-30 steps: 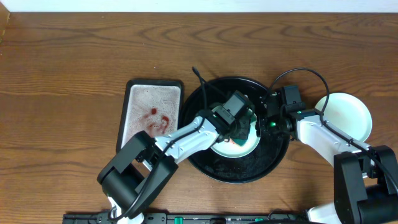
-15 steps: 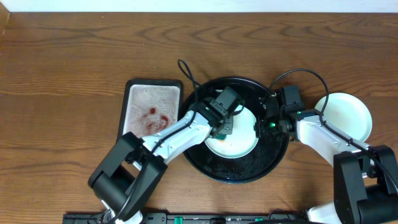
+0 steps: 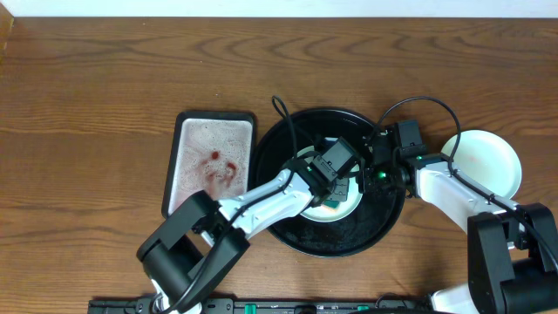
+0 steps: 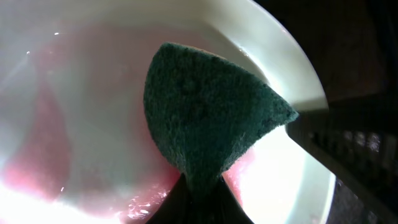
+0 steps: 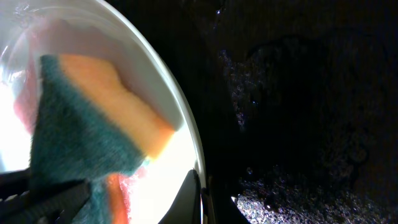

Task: Clean dirty plates on tray and stack at the side
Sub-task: 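Scrub the stained pale green plate with the sponge in the left gripper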

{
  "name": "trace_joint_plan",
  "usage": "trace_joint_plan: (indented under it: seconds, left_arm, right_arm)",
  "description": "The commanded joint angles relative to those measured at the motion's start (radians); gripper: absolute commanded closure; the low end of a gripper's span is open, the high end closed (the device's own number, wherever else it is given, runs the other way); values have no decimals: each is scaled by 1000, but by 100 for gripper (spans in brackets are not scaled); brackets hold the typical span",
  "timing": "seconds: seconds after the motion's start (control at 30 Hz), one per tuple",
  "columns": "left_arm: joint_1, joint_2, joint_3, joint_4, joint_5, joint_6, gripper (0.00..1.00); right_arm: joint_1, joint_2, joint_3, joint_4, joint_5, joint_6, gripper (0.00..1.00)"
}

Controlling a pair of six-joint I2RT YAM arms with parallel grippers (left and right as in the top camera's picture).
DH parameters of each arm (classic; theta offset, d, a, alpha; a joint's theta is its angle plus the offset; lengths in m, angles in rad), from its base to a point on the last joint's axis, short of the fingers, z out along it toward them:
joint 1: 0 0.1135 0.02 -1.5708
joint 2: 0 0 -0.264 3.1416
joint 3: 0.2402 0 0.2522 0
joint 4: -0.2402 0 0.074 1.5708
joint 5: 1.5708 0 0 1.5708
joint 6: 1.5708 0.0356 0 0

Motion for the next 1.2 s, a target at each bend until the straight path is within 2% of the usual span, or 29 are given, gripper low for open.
trace_joint_plan:
  seconds: [0.0,0.13,0.2,0.43,0.63,0.77,0.97,1.1,1.17]
  left_arm:
    - [11,32,-9,-45,-69,51,93]
    - [31,-1,-9,-144,-240,109,93]
    - [46,-31,-9,-172,-262,129,93]
    - [75,-154,-9,-173,-256,140,93]
    - [63,-129,-10,-92,-63,95,93]
    - [50,-67,-10,-31,7,60,93]
    - [42,-10,-10,-45,-16,92,92]
    - [51,-31,-10,-117,-147,183,93]
    - [65,-63,-10,-149,-168,209,93]
  right_arm:
    - [18,45,-46,-27,6,-1,99]
    - [18,45,-46,-27,6,-1,99]
    - [18,45,-46,-27,6,-1,99]
    - [18,45,-46,-27,6,-1,99]
    - [18,45,-46,-27,6,-1,99]
    - [18,45,-46,-28,6,-1,99]
    - [18,45,-46,-28,6,-1,99]
    - [18,45,-46,-27,6,-2,99]
    - [18,45,-46,-27,7,-1,99]
